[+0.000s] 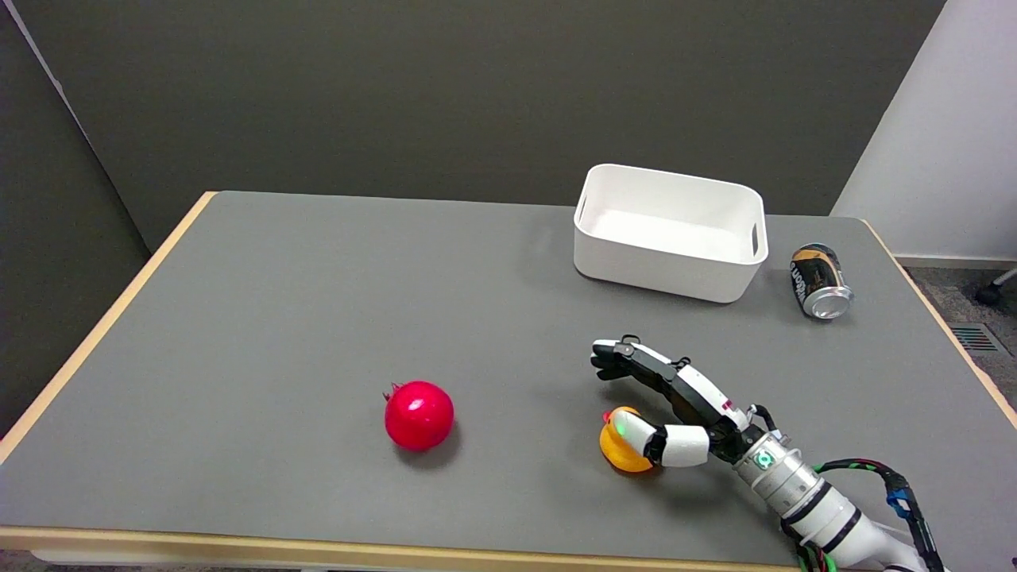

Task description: Pick up the yellow duck.

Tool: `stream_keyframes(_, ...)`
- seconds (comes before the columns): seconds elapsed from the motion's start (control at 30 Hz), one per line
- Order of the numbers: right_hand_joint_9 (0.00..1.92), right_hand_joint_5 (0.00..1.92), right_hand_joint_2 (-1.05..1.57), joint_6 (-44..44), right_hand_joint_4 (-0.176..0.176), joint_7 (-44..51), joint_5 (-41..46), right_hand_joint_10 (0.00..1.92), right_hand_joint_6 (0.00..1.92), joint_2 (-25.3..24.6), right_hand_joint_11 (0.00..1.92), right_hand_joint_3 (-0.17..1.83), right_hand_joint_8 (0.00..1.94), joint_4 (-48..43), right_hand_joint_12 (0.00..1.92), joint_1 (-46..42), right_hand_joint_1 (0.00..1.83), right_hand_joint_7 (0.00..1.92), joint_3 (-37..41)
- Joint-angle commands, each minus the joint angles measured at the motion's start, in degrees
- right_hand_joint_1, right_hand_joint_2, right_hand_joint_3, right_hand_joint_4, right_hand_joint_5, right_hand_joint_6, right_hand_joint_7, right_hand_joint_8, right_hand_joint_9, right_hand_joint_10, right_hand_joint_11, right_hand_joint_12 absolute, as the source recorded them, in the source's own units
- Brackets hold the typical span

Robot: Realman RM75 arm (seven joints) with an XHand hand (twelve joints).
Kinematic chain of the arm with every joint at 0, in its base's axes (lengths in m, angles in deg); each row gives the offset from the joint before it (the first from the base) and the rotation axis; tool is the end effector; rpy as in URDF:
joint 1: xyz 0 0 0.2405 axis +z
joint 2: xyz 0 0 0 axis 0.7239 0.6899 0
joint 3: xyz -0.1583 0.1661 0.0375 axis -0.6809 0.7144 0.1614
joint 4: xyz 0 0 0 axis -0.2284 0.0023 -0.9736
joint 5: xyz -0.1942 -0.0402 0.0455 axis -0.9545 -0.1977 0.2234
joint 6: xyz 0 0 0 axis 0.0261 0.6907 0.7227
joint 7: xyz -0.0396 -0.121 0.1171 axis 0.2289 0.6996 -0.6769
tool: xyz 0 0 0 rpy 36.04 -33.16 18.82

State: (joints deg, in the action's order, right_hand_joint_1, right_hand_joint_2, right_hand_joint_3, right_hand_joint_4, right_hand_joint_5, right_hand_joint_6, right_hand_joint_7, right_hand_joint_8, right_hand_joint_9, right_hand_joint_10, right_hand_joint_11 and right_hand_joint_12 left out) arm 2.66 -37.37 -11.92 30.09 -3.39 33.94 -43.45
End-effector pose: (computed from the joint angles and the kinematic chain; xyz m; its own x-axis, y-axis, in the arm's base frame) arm -0.3278 -0.2390 0.3255 0.3748 -0.2336 0.8972 -0.9222 -0.1937 0.3349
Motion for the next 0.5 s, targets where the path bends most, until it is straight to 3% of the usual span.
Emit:
stream_keyframes(0.03, 0.20, 0.21, 0.73, 0.8, -0.067, -4.0, -2.6, 0.83, 0.40, 0.3, 0.00, 0.94, 0.40, 1.7, 1.06, 0.3, 0.86, 0.28, 0.6)
stream_keyframes(0.5, 0.17, 0.19, 0.73, 1.0, -0.072, -3.5, -4.0, 0.80, 0.38, -0.2, 0.00, 0.98, 0.38, 1.7, 1.00, -1.1, 0.84, 0.25, -0.1)
